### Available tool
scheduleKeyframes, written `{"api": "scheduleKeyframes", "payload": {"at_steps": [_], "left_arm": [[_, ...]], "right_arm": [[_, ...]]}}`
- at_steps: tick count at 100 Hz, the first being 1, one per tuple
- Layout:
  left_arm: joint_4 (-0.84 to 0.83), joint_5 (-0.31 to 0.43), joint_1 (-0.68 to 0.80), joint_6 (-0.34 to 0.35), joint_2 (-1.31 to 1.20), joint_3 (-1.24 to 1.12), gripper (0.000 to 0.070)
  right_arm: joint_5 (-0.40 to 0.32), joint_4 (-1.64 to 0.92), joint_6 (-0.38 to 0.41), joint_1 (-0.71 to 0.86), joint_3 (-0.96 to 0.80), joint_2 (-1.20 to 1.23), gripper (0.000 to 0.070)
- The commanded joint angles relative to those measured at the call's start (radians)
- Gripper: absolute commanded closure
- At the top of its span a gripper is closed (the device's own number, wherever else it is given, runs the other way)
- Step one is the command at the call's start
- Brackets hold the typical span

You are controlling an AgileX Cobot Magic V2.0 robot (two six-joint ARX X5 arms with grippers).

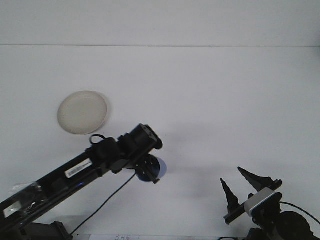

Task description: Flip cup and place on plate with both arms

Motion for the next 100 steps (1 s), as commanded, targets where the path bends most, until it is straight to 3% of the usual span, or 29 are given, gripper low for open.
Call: {"api": "scheduleKeyframes", "payload": {"at_steps": [1, 12, 33, 52, 75, 100], "left_arm": [[-0.009, -0.06, 0.053, 0.024, -0.028, 0.042, 0.0693], [-0.019, -0.122, 0.201, 0.042, -0.077, 0.083, 0.0693], [-0.021, -0.122, 0.547, 0.043, -0.059, 0.117, 0.0693], [0.027, -0.122, 0.761, 0.052, 0.065, 0.118, 0.0693], [0.117, -0.122, 0.873, 0.066, 0.241, 0.122, 0.0692], [0.167, -0.106, 0.887, 0.063, 0.343, 0.124, 0.0691]], "right_arm": [[0.004, 0.014, -0.007, 0.01, -0.001, 0.005, 0.0276], [0.005, 0.016, -0.007, 0.01, -0.005, 0.005, 0.0276], [0.005, 0.019, -0.007, 0.01, -0.006, 0.005, 0.0276], [0.004, 0.019, -0.008, 0.01, -0.006, 0.005, 0.0276], [0.004, 0.031, -0.011, 0.01, -0.013, 0.005, 0.0276], [0.004, 0.031, -0.011, 0.01, -0.013, 0.005, 0.0276]]}}
